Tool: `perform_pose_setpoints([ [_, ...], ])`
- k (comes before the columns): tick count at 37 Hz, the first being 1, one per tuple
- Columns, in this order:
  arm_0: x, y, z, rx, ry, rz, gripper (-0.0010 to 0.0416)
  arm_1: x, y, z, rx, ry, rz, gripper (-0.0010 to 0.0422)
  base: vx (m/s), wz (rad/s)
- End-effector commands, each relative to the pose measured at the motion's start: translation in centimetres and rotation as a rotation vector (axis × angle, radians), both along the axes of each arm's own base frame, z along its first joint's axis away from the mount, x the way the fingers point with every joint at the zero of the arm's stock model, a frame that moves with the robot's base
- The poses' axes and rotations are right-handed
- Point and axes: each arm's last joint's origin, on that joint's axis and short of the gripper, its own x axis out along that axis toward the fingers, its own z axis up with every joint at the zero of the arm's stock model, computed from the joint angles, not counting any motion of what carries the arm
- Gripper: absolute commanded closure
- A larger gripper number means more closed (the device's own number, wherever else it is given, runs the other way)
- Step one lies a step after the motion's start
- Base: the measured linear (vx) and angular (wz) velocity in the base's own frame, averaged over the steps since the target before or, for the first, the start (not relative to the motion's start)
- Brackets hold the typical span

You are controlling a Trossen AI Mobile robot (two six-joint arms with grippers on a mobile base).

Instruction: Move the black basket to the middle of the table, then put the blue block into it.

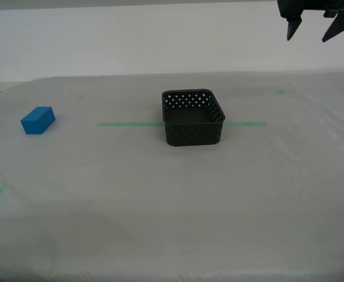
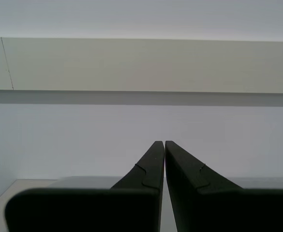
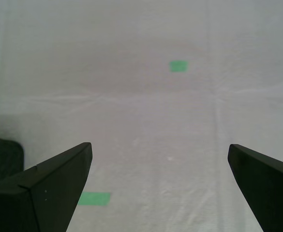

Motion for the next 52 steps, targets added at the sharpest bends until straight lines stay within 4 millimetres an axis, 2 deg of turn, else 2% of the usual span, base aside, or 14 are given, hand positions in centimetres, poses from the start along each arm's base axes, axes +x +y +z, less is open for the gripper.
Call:
perform_pose_setpoints([
  [1, 0.1, -1.6, 0.1, -0.014, -0.006, -0.022, 0.0012, 0.0, 0.0, 0.1, 0.001, -0.004, 0.001, 0.0412, 0.000, 0.000],
  [9, 0.1, -4.9, 0.1, -0.033, -0.006, -0.075, 0.0012, 0.0, 0.0, 0.1, 0.001, -0.004, 0.001, 0.0412, 0.000, 0.000],
  [14, 0.0, -6.0, 0.0, -0.014, -0.006, -0.049, 0.0012, 0.0, 0.0, 0.1, 0.001, -0.004, 0.000, 0.0412, 0.000, 0.000],
  [20, -0.1, -6.0, -1.0, -0.001, -0.010, -0.015, 0.0012, 0.0, 0.0, 0.1, 0.001, -0.005, 0.001, 0.0412, 0.000, 0.000],
  [31, -1.0, -5.9, -4.5, 0.007, 0.022, 0.008, 0.0012, 0.0, 0.0, 0.1, 0.001, -0.005, 0.000, 0.0412, 0.000, 0.000],
  [37, -1.8, -5.8, -5.3, 0.003, 0.020, 0.015, 0.0012, 0.0, 0.0, 0.1, 0.001, -0.004, 0.001, 0.0412, 0.000, 0.000],
  [42, -3.1, -5.7, -5.2, -0.005, -0.022, 0.022, 0.0012, 0.0, 0.0, 0.1, 0.001, -0.004, 0.001, 0.0412, 0.000, 0.000],
  [52, -6.2, -5.3, -3.2, -0.012, -0.092, 0.026, 0.0012, 0.0, 0.0, 0.1, 0.001, -0.004, 0.000, 0.0412, 0.000, 0.000],
])
